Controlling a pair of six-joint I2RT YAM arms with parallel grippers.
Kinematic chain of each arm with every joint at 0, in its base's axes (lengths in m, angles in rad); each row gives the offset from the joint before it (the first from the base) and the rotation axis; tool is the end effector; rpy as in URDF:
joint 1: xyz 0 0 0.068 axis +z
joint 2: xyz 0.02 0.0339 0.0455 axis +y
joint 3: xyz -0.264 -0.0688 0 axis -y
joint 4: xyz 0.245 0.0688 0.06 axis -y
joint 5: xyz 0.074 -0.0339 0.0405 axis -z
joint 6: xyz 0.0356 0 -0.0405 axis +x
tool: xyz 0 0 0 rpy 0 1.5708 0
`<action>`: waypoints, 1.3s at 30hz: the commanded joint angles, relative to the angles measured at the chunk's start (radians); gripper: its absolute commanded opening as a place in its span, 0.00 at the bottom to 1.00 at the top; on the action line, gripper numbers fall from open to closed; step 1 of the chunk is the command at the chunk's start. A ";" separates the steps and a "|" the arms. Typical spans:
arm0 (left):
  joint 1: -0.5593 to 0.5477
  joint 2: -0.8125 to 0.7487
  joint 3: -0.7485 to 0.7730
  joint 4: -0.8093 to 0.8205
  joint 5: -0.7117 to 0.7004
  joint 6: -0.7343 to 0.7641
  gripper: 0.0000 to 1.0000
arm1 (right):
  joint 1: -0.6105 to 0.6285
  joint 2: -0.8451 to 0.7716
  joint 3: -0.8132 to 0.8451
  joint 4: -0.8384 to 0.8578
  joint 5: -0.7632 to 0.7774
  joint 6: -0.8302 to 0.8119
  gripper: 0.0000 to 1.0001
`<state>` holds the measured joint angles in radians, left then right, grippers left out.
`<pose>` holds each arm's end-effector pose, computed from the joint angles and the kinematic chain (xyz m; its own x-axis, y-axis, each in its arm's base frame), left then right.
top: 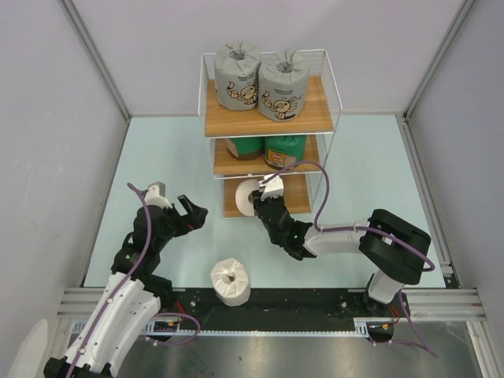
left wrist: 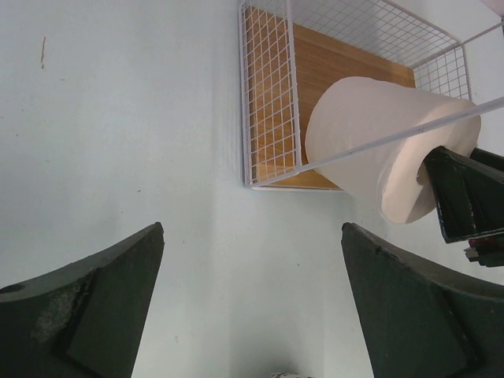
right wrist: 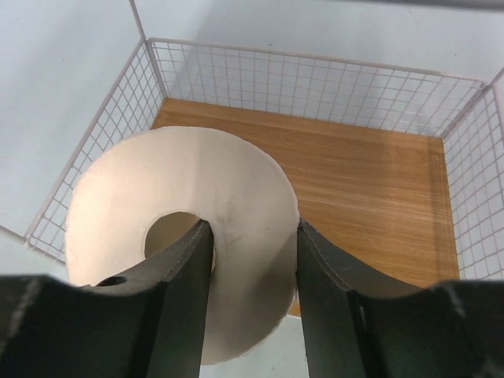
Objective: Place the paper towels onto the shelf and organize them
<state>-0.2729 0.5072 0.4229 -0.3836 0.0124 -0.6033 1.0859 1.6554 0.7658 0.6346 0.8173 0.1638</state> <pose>0.1311 -0.0371 0.2315 -0.5166 -0.4445 -0.7318 -0.0157 0.8594 -0.5110 0.1807 0.2873 0.1992 -0.1611 -0.0664 -0.9847 -0.2535 0.9670 -0.0237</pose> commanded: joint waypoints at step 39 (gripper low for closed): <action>-0.006 -0.001 -0.006 0.023 0.024 -0.015 1.00 | 0.302 -0.332 0.047 -0.575 -0.214 0.206 0.77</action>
<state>-0.2729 0.5037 0.4206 -0.3836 0.0128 -0.6033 1.3117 1.2976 0.7971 0.1974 0.6559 0.2764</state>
